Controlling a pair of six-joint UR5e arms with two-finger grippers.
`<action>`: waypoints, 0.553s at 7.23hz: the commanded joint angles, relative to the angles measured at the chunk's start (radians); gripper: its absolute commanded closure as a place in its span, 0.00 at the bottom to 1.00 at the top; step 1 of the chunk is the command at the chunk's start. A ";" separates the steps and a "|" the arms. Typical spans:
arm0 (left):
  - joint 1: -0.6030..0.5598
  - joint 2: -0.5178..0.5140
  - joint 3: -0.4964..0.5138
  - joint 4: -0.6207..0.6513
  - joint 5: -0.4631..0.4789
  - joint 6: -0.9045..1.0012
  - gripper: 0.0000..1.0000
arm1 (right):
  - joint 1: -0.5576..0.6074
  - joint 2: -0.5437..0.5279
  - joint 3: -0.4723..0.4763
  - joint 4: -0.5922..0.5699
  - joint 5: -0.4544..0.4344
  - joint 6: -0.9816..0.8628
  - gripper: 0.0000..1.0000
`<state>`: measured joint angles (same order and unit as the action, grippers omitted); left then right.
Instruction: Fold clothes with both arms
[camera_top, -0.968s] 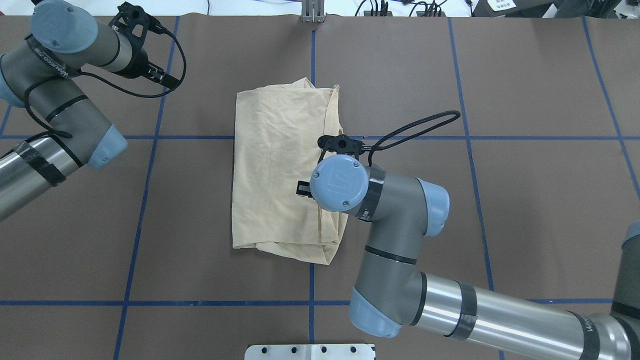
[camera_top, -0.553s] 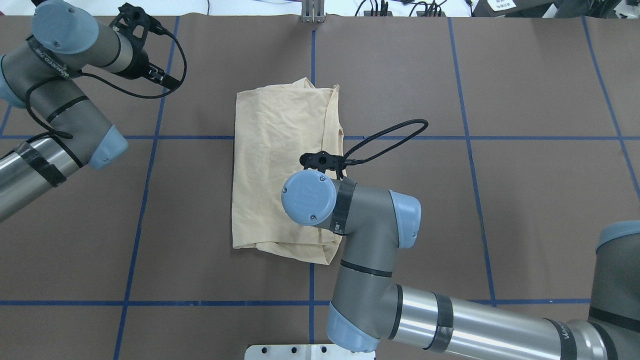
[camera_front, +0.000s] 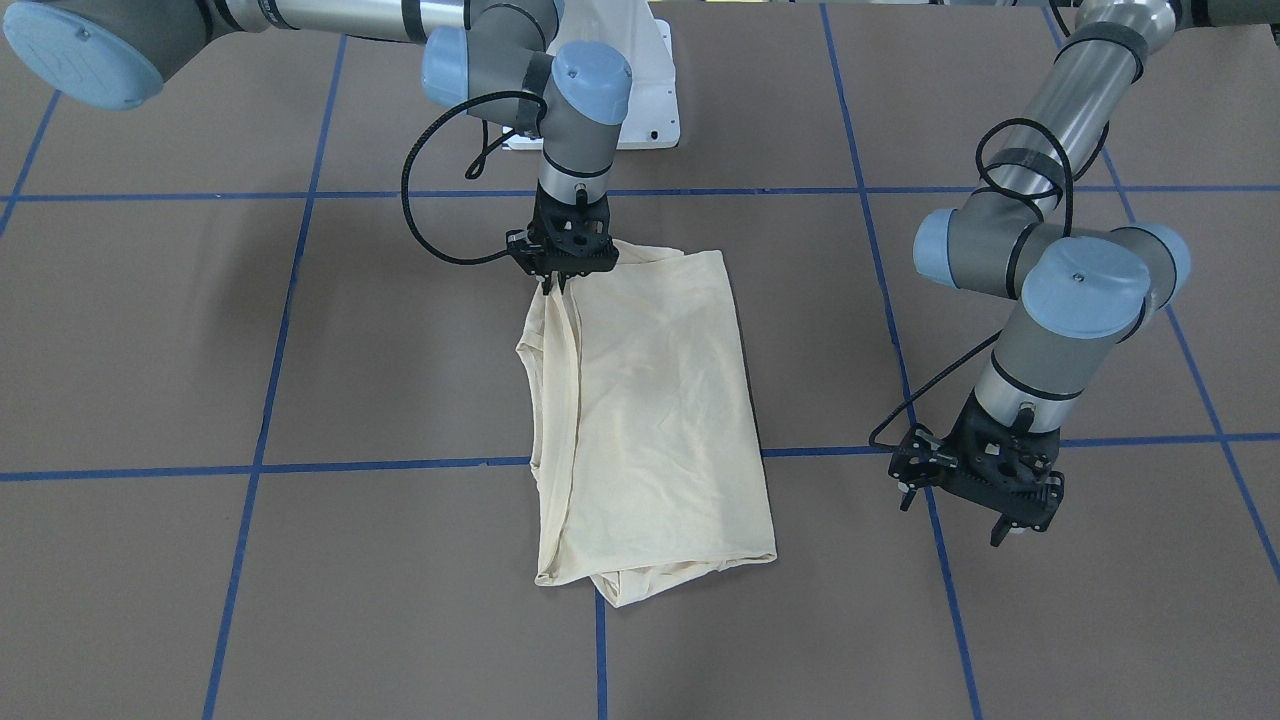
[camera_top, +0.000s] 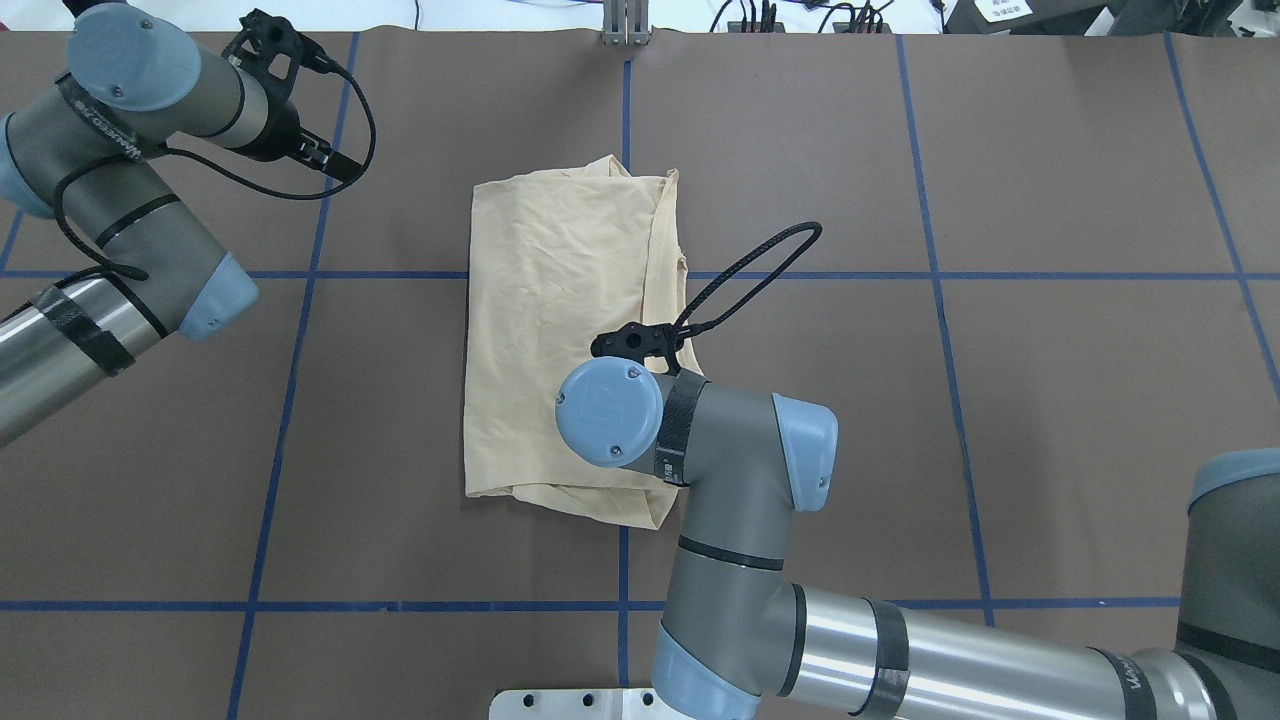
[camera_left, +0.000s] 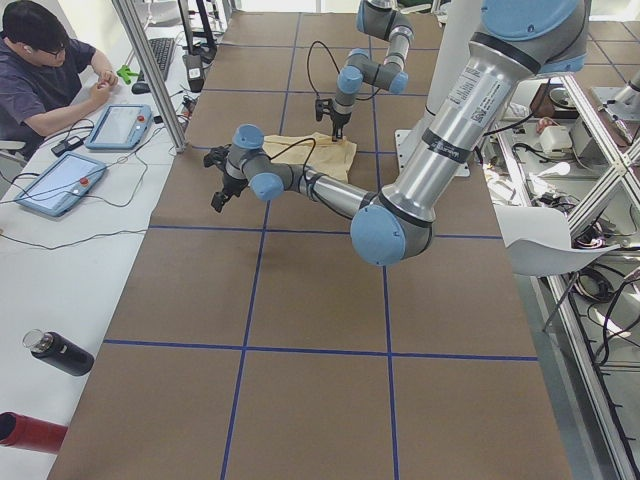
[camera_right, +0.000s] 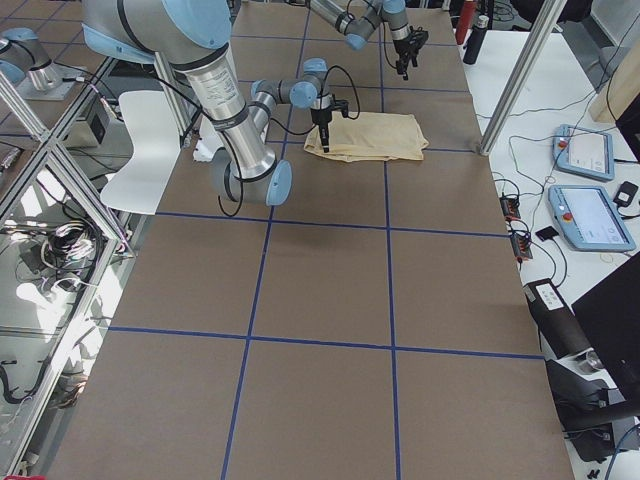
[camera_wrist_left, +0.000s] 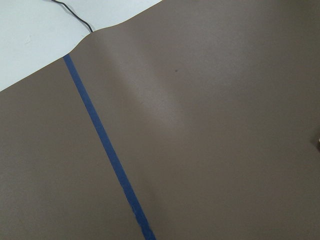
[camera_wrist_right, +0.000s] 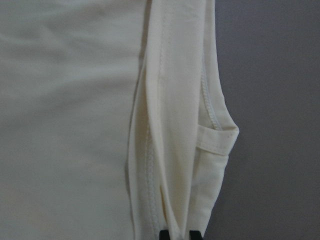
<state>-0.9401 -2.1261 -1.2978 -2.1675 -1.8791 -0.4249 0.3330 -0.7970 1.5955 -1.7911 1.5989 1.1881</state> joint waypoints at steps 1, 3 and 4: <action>0.001 0.000 0.000 0.000 0.000 -0.009 0.00 | 0.011 -0.083 0.111 -0.051 -0.001 -0.068 0.85; 0.003 0.000 -0.002 -0.002 0.000 -0.023 0.00 | 0.005 -0.250 0.251 -0.044 -0.013 -0.068 0.77; 0.003 0.000 0.000 -0.002 0.000 -0.023 0.00 | -0.005 -0.255 0.271 -0.045 -0.016 -0.061 0.70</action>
<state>-0.9376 -2.1261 -1.2982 -2.1688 -1.8791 -0.4460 0.3370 -1.0153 1.8220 -1.8354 1.5881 1.1225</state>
